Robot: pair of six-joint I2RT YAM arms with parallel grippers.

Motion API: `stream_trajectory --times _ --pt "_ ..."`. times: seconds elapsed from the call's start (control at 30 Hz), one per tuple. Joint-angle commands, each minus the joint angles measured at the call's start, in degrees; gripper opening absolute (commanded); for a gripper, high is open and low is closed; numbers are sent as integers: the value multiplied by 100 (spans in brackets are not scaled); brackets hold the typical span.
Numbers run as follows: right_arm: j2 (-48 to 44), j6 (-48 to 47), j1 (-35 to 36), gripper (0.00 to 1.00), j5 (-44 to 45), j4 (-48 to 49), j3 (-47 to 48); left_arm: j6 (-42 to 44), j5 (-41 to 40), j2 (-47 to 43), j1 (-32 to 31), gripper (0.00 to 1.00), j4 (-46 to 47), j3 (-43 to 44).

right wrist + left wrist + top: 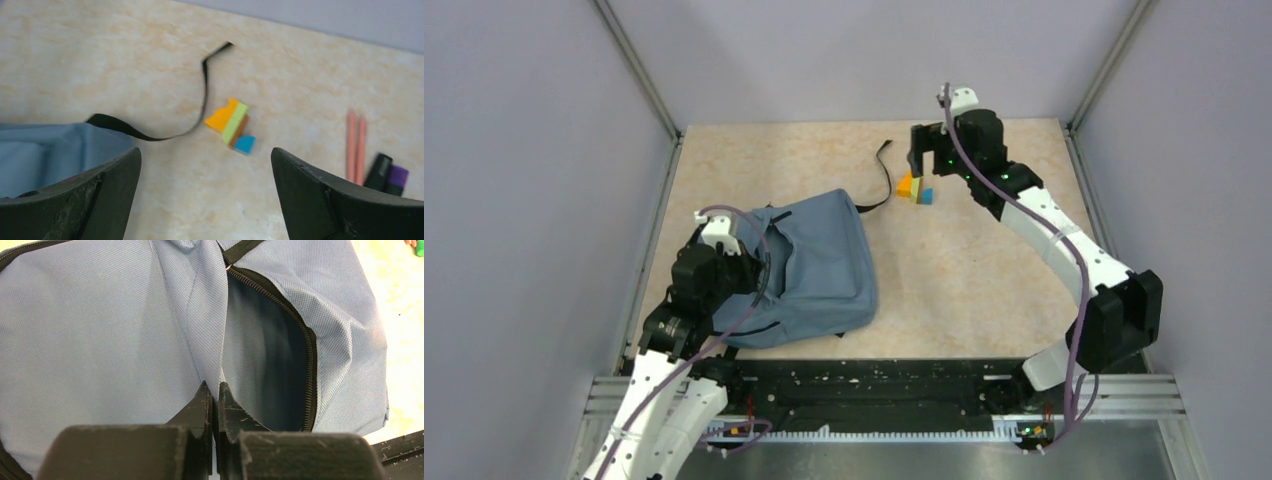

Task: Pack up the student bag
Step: Pick up the stationery from the center of the board.

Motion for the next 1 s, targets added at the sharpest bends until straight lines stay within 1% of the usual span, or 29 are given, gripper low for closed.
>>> stream_trajectory --times 0.0,0.07,0.13,0.23,0.27,0.3,0.37,0.47,0.6,0.63,0.77,0.87,0.97 --pt "45 -53 -890 99 -520 406 -343 154 -52 -34 43 0 705 97" --pt "281 -160 -1196 99 -677 598 -403 70 -14 76 56 0 747 161" --pt "595 -259 -1370 99 -592 612 -323 10 -46 185 62 0 768 260" --pt "1033 -733 -1396 99 -443 750 -223 -72 -238 282 85 0 935 296" --pt "1169 -896 -1397 99 -513 771 -175 -81 -436 309 123 0 966 312" --pt "1356 -997 -1409 99 -776 710 -58 -82 -605 350 164 0 963 342" --pt "1842 -1022 -1418 99 -971 496 299 -78 -859 403 276 0 932 345" --pt "2279 -909 -1550 98 -936 545 528 -110 -1003 456 387 0 903 275" --pt "2760 -626 -2098 95 -974 475 864 -205 -965 554 432 0 915 248" --pt "2892 -598 -2233 93 -1018 443 990 -220 -951 580 449 0 923 256" --pt "3615 -655 -2648 80 -1178 222 1611 -169 -991 619 524 0 916 261" --pt "4007 -797 -2816 75 -1099 88 2001 -144 -971 654 557 0 875 265" --pt "4301 -964 -2865 66 -904 -116 2352 -121 -882 652 588 0 893 285"
